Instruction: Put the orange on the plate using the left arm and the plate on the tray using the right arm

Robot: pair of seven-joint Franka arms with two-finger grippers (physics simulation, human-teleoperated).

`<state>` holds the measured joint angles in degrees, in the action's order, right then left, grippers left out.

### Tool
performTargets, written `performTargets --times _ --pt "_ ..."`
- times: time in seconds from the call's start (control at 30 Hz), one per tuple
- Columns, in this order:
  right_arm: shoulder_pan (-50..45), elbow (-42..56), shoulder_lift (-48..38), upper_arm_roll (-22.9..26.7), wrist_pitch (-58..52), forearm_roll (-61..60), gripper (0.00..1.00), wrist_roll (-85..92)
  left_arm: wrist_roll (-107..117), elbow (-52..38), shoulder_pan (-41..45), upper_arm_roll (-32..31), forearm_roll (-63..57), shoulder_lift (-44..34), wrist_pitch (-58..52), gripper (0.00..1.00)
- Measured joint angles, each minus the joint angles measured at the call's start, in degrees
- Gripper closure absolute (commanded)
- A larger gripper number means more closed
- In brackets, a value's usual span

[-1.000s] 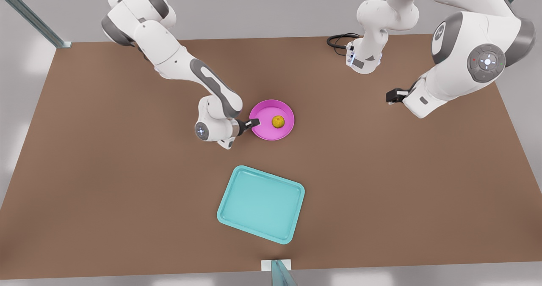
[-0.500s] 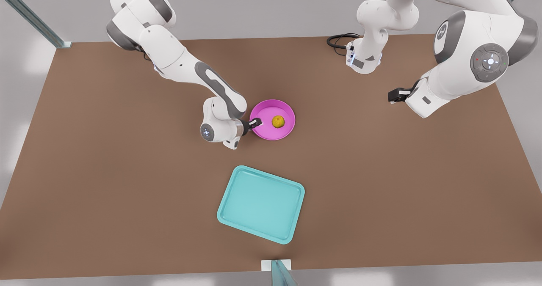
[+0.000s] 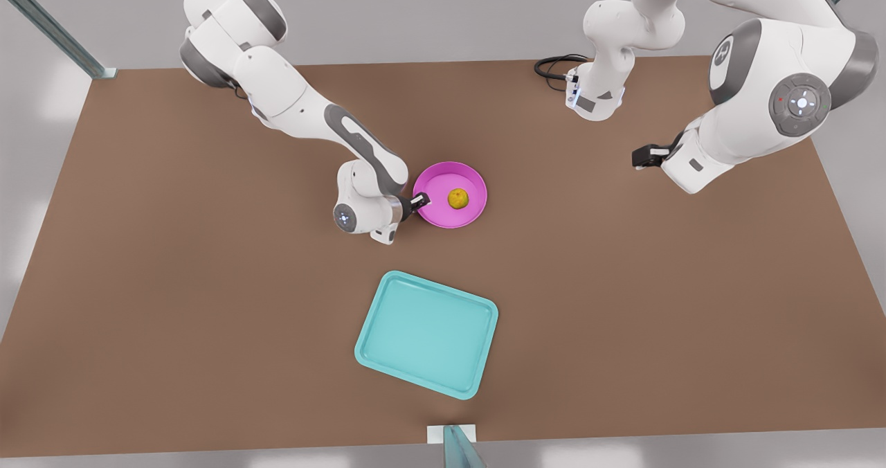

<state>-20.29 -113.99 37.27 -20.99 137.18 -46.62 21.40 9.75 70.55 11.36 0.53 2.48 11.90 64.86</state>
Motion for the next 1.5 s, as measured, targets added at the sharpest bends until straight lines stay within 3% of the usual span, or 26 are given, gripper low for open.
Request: performTargets --times 0.1,0.27,0.57,0.83,1.5 --pt "0.1 0.3 0.2 0.0 0.0 0.0 0.57 0.3 0.1 0.0 0.0 0.0 0.0 0.0 0.0 0.00" --pt "0.2 0.6 0.0 0.0 -0.2 0.0 0.59 0.6 0.1 0.0 0.0 0.0 0.1 0.1 0.0 0.00" --pt "0.6 1.1 -0.4 0.0 -0.7 -0.2 0.74 1.0 0.2 0.0 -0.1 0.1 0.8 0.1 0.2 0.00" --pt "0.8 2.1 -0.9 0.0 -0.9 -0.3 0.79 1.4 0.4 -0.2 0.0 0.0 1.5 0.1 0.4 0.00" --pt "4.8 7.0 -2.4 1.2 -4.4 -0.6 0.79 2.5 0.4 -1.3 -0.2 0.0 1.6 1.2 2.4 0.00"
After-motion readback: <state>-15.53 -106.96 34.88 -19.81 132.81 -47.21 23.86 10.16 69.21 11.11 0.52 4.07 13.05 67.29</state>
